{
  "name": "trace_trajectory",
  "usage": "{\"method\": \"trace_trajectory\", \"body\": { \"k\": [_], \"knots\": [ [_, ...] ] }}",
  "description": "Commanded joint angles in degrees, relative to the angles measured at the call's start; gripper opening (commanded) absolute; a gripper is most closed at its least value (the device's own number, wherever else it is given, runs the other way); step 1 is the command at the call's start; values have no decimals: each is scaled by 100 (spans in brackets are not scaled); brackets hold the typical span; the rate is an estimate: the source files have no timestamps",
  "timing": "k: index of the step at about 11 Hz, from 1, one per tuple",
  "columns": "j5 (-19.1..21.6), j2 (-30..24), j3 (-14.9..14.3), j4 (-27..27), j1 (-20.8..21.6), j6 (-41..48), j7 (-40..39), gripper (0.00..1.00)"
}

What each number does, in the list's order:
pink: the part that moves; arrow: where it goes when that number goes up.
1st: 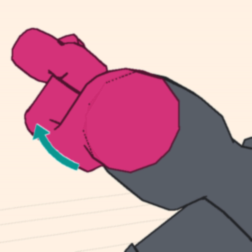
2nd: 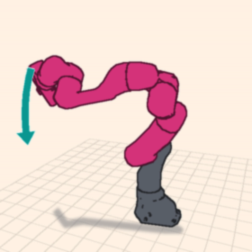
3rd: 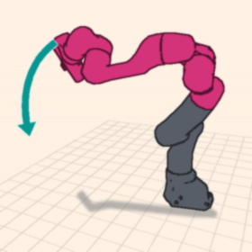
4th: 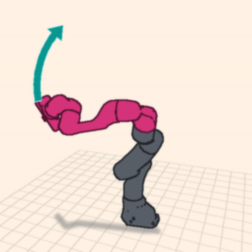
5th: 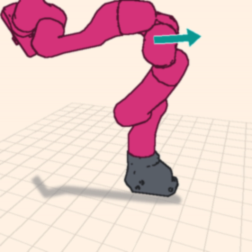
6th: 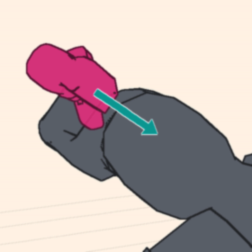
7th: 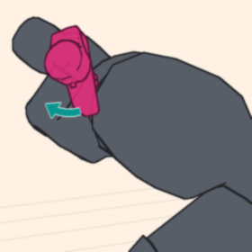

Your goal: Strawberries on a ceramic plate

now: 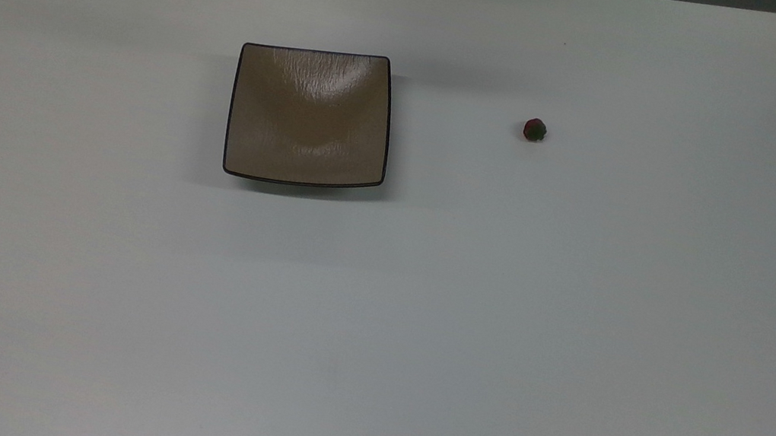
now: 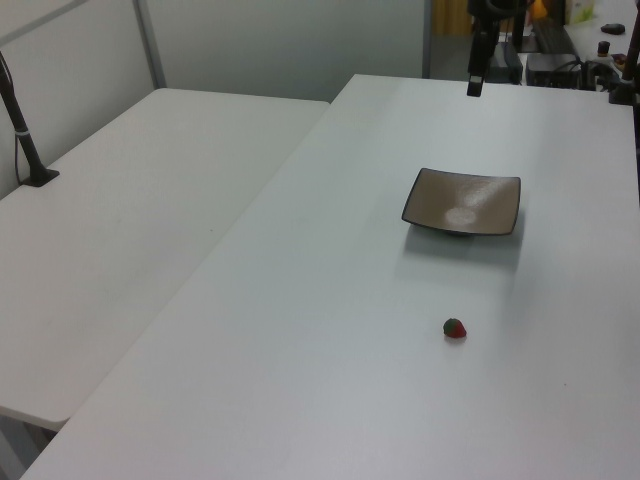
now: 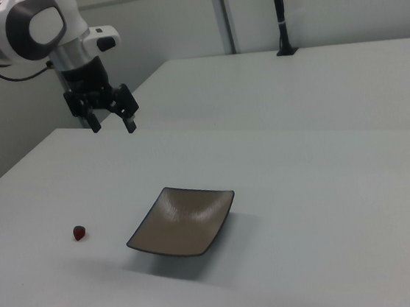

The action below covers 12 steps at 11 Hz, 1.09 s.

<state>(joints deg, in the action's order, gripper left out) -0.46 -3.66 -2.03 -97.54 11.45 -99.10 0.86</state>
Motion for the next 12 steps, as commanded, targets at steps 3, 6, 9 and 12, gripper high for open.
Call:
{"method": "trace_trajectory", "body": {
  "k": [3,6,9,12],
  "knots": [
    [116,32,-61,33,33,128,-156,100],
    [116,67,-61,34,50,119,-148,100],
    [116,85,-61,34,50,119,-174,100],
    [108,164,0,34,94,137,-130,100]
  ]
}}
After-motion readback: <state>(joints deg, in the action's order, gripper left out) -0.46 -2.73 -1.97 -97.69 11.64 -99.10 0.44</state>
